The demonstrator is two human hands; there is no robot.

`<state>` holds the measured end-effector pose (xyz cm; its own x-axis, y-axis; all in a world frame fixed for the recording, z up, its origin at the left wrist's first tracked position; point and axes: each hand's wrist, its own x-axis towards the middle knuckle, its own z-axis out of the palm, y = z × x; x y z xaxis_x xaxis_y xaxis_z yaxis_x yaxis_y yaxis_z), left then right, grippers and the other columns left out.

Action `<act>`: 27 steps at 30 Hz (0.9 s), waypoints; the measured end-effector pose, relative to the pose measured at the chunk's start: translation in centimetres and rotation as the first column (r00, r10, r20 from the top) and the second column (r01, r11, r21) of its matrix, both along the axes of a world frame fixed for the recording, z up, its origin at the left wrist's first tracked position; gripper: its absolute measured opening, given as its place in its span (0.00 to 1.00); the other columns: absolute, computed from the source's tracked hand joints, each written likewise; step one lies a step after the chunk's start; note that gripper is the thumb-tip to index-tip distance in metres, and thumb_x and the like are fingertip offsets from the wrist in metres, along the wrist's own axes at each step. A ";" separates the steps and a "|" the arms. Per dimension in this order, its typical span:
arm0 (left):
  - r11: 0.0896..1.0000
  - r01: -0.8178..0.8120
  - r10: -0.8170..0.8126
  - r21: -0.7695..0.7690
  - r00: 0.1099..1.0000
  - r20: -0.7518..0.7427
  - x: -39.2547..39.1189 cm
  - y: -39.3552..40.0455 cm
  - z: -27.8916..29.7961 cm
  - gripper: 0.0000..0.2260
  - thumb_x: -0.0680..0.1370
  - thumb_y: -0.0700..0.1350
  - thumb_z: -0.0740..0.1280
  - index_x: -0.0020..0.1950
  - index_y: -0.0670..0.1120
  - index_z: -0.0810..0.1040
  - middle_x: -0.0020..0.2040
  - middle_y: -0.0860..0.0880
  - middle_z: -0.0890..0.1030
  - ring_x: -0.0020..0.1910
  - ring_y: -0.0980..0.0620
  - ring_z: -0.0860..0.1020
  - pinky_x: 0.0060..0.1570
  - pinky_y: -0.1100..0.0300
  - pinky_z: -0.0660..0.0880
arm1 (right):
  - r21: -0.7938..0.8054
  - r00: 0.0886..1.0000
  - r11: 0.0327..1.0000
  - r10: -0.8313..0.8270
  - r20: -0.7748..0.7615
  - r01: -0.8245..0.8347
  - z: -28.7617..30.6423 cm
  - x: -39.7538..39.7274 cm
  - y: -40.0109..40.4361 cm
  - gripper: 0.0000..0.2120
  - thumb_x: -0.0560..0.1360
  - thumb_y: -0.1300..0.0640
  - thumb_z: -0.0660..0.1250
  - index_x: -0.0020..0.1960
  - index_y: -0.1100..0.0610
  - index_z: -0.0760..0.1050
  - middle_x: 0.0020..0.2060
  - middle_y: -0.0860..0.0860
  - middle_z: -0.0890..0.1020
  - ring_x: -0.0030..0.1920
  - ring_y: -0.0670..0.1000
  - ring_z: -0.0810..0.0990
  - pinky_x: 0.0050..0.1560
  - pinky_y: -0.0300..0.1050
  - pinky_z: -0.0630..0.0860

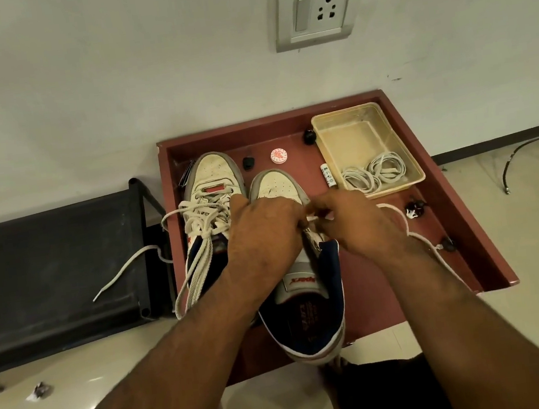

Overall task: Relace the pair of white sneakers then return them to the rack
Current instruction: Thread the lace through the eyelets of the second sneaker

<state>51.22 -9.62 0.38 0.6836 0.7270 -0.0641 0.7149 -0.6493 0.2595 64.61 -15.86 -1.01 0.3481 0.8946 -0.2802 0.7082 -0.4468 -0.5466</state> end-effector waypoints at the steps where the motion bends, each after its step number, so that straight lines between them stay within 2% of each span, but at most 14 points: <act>1: 1.000 -0.009 0.009 0.002 1.000 0.001 -0.1 0.0 -0.1 0.08 0.79 0.47 0.65 0.52 0.57 0.84 0.50 0.56 0.84 0.52 0.53 0.80 0.59 0.52 0.57 | 0.003 1.000 1.000 0.014 0.025 -0.014 -0.3 -0.1 0.3 0.10 0.73 0.58 0.71 0.53 0.49 0.82 0.47 0.48 0.84 0.48 0.50 0.82 0.51 0.48 0.78; 4: 0.999 -0.038 0.038 -0.015 0.999 0.018 -0.1 0.2 -0.2 0.07 0.77 0.47 0.67 0.49 0.57 0.84 0.49 0.58 0.84 0.50 0.55 0.80 0.59 0.52 0.55 | -0.024 0.993 0.994 -0.103 0.062 0.104 0.1 2.7 -1.3 0.04 0.72 0.59 0.71 0.41 0.51 0.81 0.39 0.48 0.83 0.42 0.52 0.82 0.44 0.46 0.77; 7: 0.998 -0.045 0.047 -0.038 0.998 0.041 0.0 0.2 -0.3 0.07 0.77 0.46 0.67 0.48 0.57 0.84 0.48 0.58 0.84 0.50 0.55 0.80 0.60 0.52 0.55 | -0.110 0.960 0.955 -0.268 0.083 0.276 0.6 6.0 -3.6 0.11 0.72 0.58 0.73 0.33 0.48 0.78 0.33 0.46 0.81 0.38 0.49 0.81 0.38 0.44 0.75; 9: 0.999 -0.029 0.030 -0.021 0.998 0.052 0.0 0.2 -0.3 0.07 0.78 0.48 0.66 0.49 0.57 0.84 0.49 0.58 0.84 0.51 0.55 0.80 0.61 0.51 0.56 | -0.167 0.959 0.949 -0.246 0.143 0.268 0.4 6.2 -3.8 0.11 0.72 0.56 0.73 0.33 0.48 0.78 0.31 0.45 0.80 0.36 0.48 0.79 0.38 0.44 0.73; 11: 0.999 -0.033 0.033 -0.007 0.997 0.075 0.0 0.2 -0.4 0.07 0.79 0.49 0.66 0.51 0.57 0.84 0.49 0.57 0.84 0.51 0.54 0.80 0.61 0.52 0.57 | -0.144 0.966 0.962 -0.210 0.153 0.232 0.8 5.6 -3.5 0.04 0.72 0.55 0.72 0.39 0.48 0.81 0.34 0.45 0.81 0.39 0.48 0.79 0.44 0.47 0.77; 12: 0.999 -0.039 0.039 0.002 0.996 0.082 -0.1 0.3 -0.5 0.07 0.79 0.49 0.66 0.51 0.56 0.83 0.48 0.56 0.84 0.50 0.53 0.80 0.60 0.53 0.58 | -0.083 0.972 0.969 -0.228 0.059 0.233 1.3 5.2 -3.3 0.02 0.72 0.56 0.72 0.44 0.49 0.81 0.36 0.46 0.82 0.39 0.49 0.80 0.46 0.47 0.77; 13: 0.999 -0.050 0.050 0.000 0.995 0.082 -0.1 0.3 -0.5 0.06 0.79 0.49 0.66 0.51 0.55 0.83 0.47 0.55 0.84 0.49 0.52 0.80 0.59 0.53 0.58 | -0.016 0.954 0.964 -0.266 -0.141 0.266 2.2 4.6 -3.1 0.05 0.72 0.58 0.73 0.47 0.51 0.81 0.37 0.49 0.82 0.38 0.50 0.79 0.44 0.46 0.75; 14: 0.998 -0.065 0.066 -0.014 0.995 0.079 0.0 0.4 -0.4 0.05 0.78 0.50 0.67 0.50 0.54 0.82 0.46 0.54 0.83 0.48 0.52 0.80 0.59 0.52 0.58 | 0.062 0.874 0.945 -0.270 -0.404 0.321 3.2 3.9 -3.0 0.07 0.72 0.61 0.73 0.49 0.54 0.81 0.37 0.53 0.82 0.36 0.52 0.77 0.41 0.46 0.72; 16: 0.991 -0.107 0.117 -0.078 0.985 0.129 -0.2 0.7 -0.3 0.04 0.76 0.51 0.69 0.48 0.52 0.81 0.45 0.54 0.83 0.47 0.52 0.79 0.60 0.52 0.60 | 0.166 0.593 0.888 -0.138 -0.793 0.428 5.4 2.5 -2.8 0.10 0.70 0.62 0.72 0.51 0.59 0.79 0.37 0.57 0.82 0.34 0.53 0.76 0.38 0.45 0.72; 18: 0.960 -0.132 0.203 -0.246 0.935 0.290 -0.6 1.0 0.6 0.05 0.76 0.50 0.70 0.47 0.50 0.83 0.43 0.54 0.83 0.44 0.54 0.80 0.57 0.53 0.71 | 0.222 0.361 0.847 0.038 -0.932 0.483 7.2 0.8 -2.5 0.11 0.68 0.63 0.69 0.50 0.59 0.78 0.41 0.59 0.84 0.34 0.51 0.78 0.38 0.42 0.77; 21: 0.771 -0.038 0.407 -0.636 0.797 0.447 -2.0 0.7 2.9 0.06 0.80 0.41 0.65 0.50 0.46 0.82 0.43 0.51 0.83 0.33 0.61 0.78 0.36 0.63 0.73 | 0.248 0.219 0.809 0.151 -0.964 0.533 8.3 -1.2 -1.5 0.13 0.69 0.69 0.68 0.53 0.60 0.77 0.46 0.60 0.84 0.38 0.52 0.83 0.43 0.44 0.81; 23: 0.485 0.131 0.527 -0.865 0.745 0.408 -3.3 -0.3 4.2 0.12 0.79 0.35 0.61 0.56 0.45 0.80 0.51 0.46 0.83 0.27 0.55 0.76 0.28 0.64 0.70 | 0.242 0.166 0.791 0.179 -0.970 0.562 8.6 -2.7 -0.9 0.15 0.71 0.72 0.66 0.56 0.63 0.75 0.46 0.61 0.84 0.42 0.55 0.85 0.45 0.46 0.82; 24: 0.369 0.226 0.557 -0.901 0.723 0.410 -3.7 -0.9 4.5 0.15 0.76 0.33 0.61 0.59 0.44 0.78 0.54 0.44 0.83 0.26 0.51 0.75 0.27 0.61 0.70 | 0.232 0.152 0.786 0.176 -0.973 0.574 8.6 -3.3 -0.7 0.15 0.71 0.73 0.66 0.57 0.65 0.74 0.45 0.61 0.84 0.43 0.55 0.85 0.45 0.46 0.82; 27: 0.194 0.376 0.589 -0.906 0.694 0.414 -4.1 -2.5 4.8 0.20 0.71 0.34 0.66 0.62 0.43 0.75 0.53 0.41 0.83 0.26 0.48 0.73 0.26 0.59 0.71 | 0.203 0.141 0.777 0.147 -0.979 0.596 8.7 -4.5 -0.1 0.16 0.73 0.75 0.65 0.60 0.67 0.72 0.44 0.61 0.84 0.44 0.56 0.85 0.47 0.48 0.82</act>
